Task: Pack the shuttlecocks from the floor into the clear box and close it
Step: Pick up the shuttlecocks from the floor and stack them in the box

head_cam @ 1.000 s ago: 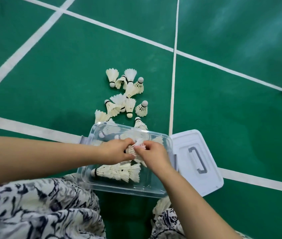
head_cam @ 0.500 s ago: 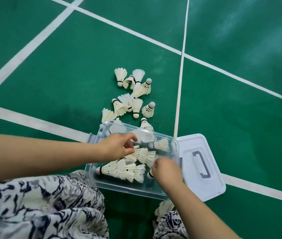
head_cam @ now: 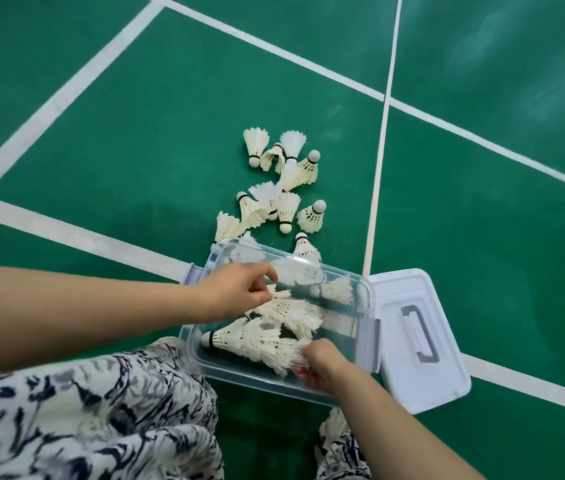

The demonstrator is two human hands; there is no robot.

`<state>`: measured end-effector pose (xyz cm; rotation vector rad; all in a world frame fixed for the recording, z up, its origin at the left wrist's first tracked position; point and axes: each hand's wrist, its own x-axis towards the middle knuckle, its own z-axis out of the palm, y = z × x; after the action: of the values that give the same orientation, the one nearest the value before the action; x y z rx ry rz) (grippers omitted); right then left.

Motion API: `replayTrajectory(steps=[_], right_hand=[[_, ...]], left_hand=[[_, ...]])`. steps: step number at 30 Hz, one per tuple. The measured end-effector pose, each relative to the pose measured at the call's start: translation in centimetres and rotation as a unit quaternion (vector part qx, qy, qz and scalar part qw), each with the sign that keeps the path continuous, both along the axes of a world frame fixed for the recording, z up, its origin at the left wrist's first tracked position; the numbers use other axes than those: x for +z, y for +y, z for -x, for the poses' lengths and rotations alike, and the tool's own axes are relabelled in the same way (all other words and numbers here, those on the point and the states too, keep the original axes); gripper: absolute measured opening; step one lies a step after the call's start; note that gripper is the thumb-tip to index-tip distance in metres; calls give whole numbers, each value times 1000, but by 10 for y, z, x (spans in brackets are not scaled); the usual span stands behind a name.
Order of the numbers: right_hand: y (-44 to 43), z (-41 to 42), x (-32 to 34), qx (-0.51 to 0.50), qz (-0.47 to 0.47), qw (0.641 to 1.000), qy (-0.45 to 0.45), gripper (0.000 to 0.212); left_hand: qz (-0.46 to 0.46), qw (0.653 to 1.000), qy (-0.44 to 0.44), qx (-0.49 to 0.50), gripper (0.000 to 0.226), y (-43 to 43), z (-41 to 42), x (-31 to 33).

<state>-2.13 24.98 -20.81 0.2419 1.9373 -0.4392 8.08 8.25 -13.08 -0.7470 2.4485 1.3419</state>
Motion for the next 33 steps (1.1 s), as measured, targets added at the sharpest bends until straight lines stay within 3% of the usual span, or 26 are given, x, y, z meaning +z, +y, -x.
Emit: replayTrajectory(steps=[4,7,10,14,17,20,25,28,33], right_hand=[[-3,-1,14,88,2,996,5,22],[-5,3,35,269,-24,957,107,23],[-16,10,66,356,-11,921,156,26],[-37,35,109,374,50,886,271,23],[-59,66,126,335,122,884,303,24],[-88,102,120,320,123,878,333,32],[-141,141,73,352,88,877,316,68],[-171,150,37,406,71,853,320,83],[-217,150,0,509,69,785,345,78]], left_hand=[[5,999,-19,-25,31,2,-2,0],[12,999,-23,-44,30,4,-2,3],[22,998,-18,-58,28,3,2,11],[94,986,-7,-139,24,-14,18,31],[149,976,9,-158,25,-39,37,43],[203,965,-3,-163,25,-70,60,44],[219,969,-69,-96,35,-119,90,14],[208,969,-111,-73,50,-132,101,-22],[209,968,-139,5,61,-155,134,-73]])
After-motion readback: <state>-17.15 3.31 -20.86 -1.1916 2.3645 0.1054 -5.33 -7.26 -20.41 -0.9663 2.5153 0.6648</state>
